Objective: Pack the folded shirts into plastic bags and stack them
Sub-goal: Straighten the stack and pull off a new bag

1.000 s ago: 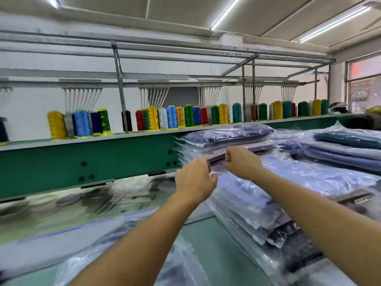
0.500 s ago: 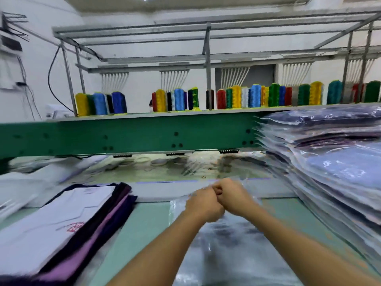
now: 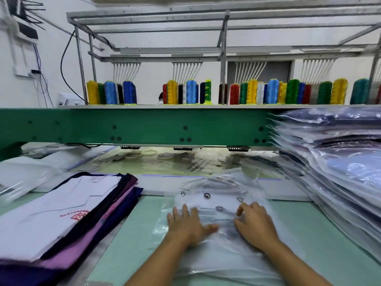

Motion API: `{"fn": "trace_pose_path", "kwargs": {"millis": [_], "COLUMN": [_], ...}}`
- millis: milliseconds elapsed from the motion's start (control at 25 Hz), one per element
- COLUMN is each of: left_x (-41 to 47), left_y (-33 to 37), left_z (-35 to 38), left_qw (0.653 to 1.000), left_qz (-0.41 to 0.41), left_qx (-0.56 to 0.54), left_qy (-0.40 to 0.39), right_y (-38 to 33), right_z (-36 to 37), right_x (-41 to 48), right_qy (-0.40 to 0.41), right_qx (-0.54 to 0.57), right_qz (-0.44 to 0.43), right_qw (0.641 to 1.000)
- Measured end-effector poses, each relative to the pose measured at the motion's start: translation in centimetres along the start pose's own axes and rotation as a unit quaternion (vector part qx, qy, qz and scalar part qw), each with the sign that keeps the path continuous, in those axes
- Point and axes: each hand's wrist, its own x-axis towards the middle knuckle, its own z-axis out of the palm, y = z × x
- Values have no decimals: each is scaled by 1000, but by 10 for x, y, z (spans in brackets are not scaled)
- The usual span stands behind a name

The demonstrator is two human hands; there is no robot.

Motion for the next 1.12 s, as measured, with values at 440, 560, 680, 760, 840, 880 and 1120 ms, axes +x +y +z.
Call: {"fn": "trace_pose_path", "kwargs": {"millis": [440, 560, 680, 760, 840, 880, 1120], "left_x": [11, 2, 0, -3, -10, -12, -13], "left_y": [-10, -4, -3, 0, 5, 8, 2], "left_z": [1, -5, -12, -14, -10, -8, 0], "left_qw": [914, 842, 751, 720, 751, 805, 938], "left_qz": [139, 207, 317, 400, 411, 372, 232], "left_qx": [-123, -131, -93, -66, -39, -28, -19], "left_qy": [360, 480, 571, 562, 515, 462, 258], "right_y": [17, 14, 9, 8, 12, 15, 20], "right_z": [-14, -13, -14, -15, -14, -13, -5], "right_x": [7, 6, 6, 7, 10, 11, 5], "right_qy": [5, -2, 30, 52, 87, 98, 62], "right_qx": [351, 452, 512, 560, 583, 573, 503], "right_qz": [105, 81, 24, 24, 57, 62, 24], "right_qw": [930, 888, 858, 827, 806, 811, 862]}}
